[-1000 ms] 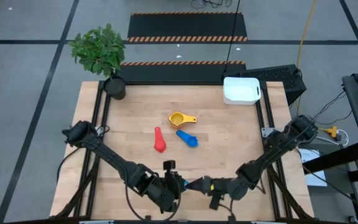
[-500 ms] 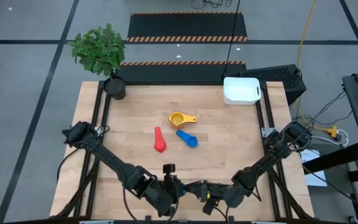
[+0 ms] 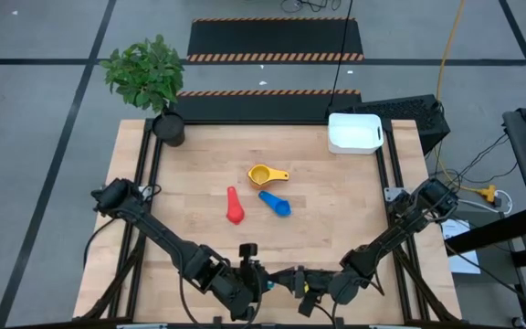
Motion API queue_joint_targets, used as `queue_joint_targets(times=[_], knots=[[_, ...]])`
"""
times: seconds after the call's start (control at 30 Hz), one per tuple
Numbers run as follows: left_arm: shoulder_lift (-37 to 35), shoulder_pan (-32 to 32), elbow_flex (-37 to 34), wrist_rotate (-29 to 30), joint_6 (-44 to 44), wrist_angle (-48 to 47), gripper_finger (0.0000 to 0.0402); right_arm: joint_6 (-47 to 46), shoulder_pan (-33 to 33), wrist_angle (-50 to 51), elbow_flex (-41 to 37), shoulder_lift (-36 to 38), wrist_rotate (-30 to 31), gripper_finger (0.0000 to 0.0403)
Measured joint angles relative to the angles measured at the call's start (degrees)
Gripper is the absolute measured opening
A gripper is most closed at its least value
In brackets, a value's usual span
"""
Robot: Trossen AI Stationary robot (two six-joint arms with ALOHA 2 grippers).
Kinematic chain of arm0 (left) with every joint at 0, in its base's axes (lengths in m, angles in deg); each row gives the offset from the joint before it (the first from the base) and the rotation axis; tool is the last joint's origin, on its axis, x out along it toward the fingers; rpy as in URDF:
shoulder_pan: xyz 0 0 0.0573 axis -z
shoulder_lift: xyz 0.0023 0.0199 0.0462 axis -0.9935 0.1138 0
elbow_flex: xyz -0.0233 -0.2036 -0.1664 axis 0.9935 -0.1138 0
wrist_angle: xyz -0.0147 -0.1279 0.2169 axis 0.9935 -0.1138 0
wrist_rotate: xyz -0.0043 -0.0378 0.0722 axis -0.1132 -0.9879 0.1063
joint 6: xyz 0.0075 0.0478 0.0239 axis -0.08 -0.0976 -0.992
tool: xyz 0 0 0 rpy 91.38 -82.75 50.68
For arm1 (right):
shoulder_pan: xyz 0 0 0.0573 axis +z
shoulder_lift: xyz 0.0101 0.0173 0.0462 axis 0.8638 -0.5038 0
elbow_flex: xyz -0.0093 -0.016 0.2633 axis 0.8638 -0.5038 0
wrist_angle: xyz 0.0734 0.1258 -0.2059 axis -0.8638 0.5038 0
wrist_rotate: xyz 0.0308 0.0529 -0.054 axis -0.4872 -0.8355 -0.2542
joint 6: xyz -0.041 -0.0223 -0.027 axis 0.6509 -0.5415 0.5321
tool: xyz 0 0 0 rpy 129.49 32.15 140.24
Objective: Nest measuring cups in basket
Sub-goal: Stack the light blue measuring cup into the yellow measuring cup
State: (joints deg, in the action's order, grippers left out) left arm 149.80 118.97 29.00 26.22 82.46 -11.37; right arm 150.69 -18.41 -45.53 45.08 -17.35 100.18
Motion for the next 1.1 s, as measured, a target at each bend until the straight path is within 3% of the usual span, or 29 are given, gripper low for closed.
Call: queue_joint_targets(times=[0.23, 0.63, 0.83, 1.1], knots=[[0.00, 0.00, 0.00, 0.02, 0.03, 0.03, 0.0147, -0.56, 0.02, -0.02, 0.00, 0.00, -0.15, 0.0049], [0.02, -0.07, 0.00, -0.60, 0.20, -0.11, 0.0146, -2.57, 0.42, -0.44, 0.00, 0.00, -4.25, 0.0119], [0.02, -0.07, 0.00, -0.83, 0.46, -0.07, 0.0159, -3.03, 0.39, -1.30, 0.00, 0.00, -4.84, 0.0107], [0.02, -0.13, 0.00, -0.90, 0.59, -0.02, 0.0146, -5.32, -0.10, -1.36, -0.02, 0.07, -5.93, 0.0089]])
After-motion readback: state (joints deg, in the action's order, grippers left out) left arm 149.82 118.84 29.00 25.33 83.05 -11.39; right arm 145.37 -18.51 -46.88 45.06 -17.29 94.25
